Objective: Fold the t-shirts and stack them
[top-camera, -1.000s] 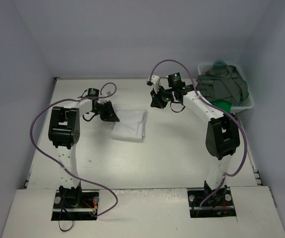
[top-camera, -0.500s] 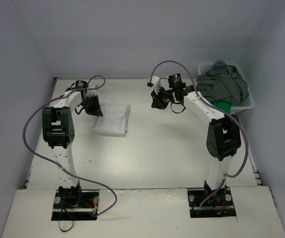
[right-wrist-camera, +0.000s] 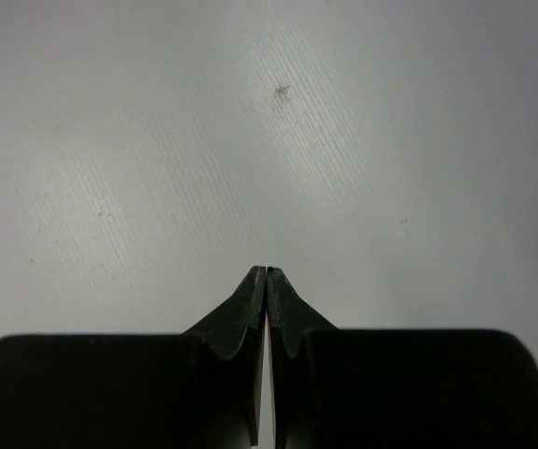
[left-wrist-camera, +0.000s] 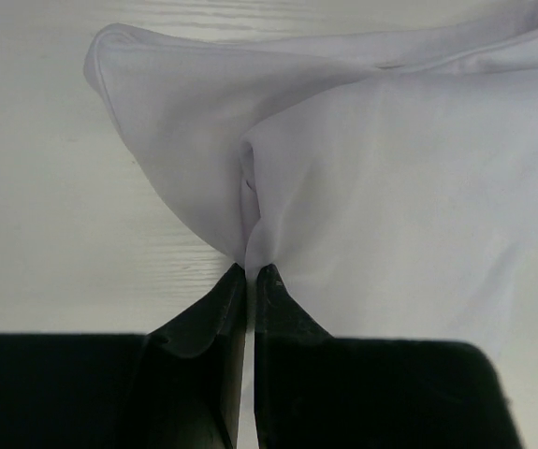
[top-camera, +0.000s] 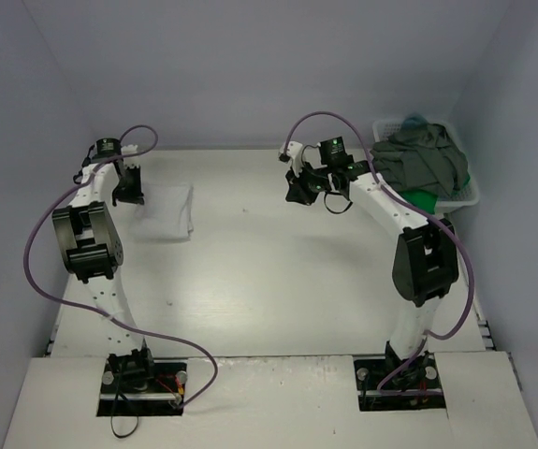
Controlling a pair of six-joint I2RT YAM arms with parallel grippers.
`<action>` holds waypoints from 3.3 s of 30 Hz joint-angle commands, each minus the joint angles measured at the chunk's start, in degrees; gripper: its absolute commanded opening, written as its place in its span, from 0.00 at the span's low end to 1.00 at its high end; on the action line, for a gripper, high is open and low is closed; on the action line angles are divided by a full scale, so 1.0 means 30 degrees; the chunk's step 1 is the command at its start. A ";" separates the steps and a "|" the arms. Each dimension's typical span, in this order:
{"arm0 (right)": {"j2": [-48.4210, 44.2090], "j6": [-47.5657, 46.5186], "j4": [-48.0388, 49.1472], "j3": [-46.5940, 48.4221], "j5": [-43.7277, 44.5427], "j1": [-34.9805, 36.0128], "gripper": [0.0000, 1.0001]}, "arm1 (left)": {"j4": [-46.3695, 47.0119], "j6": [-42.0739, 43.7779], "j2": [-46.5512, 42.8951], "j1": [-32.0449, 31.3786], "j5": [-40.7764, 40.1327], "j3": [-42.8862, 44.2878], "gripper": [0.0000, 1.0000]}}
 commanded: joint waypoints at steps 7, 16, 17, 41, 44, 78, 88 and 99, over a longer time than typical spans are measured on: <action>-0.1615 0.0170 0.0653 -0.0169 -0.0952 -0.0091 0.00 | 0.1159 0.2238 0.0269 0.0433 -0.2889 0.2352 0.00; -0.1733 0.0259 0.0653 -0.0258 -0.1217 -0.0120 0.00 | 0.2361 0.2912 0.2320 0.0493 -0.4972 0.4607 0.00; -0.1762 0.0258 0.0653 -0.0258 -0.1246 -0.0091 0.00 | 0.2478 0.2854 0.2582 0.0521 -0.4972 0.4754 0.00; -0.1440 0.0317 0.0624 -0.0433 -0.1393 -0.0091 0.00 | 0.2713 0.2676 0.6891 0.0522 -0.8193 1.0468 0.00; -0.1352 0.0317 0.0624 -0.0433 -0.1422 -0.0091 0.00 | 0.3152 0.2882 0.7037 0.0522 -0.8632 1.0439 0.00; -0.1029 0.0405 0.0565 -0.0433 -0.1510 -0.0091 0.00 | 0.3388 0.2327 0.6366 0.0170 -0.9044 1.1493 0.65; -0.1381 0.0405 0.0536 -0.0463 -0.1686 -0.0091 0.00 | 0.3007 0.3907 0.4201 0.0053 -1.0566 1.2431 0.67; -0.3195 0.0844 0.1179 -0.0169 0.2320 -0.0412 0.00 | 0.0724 0.2152 -0.3379 -0.0064 -0.5153 0.8159 0.67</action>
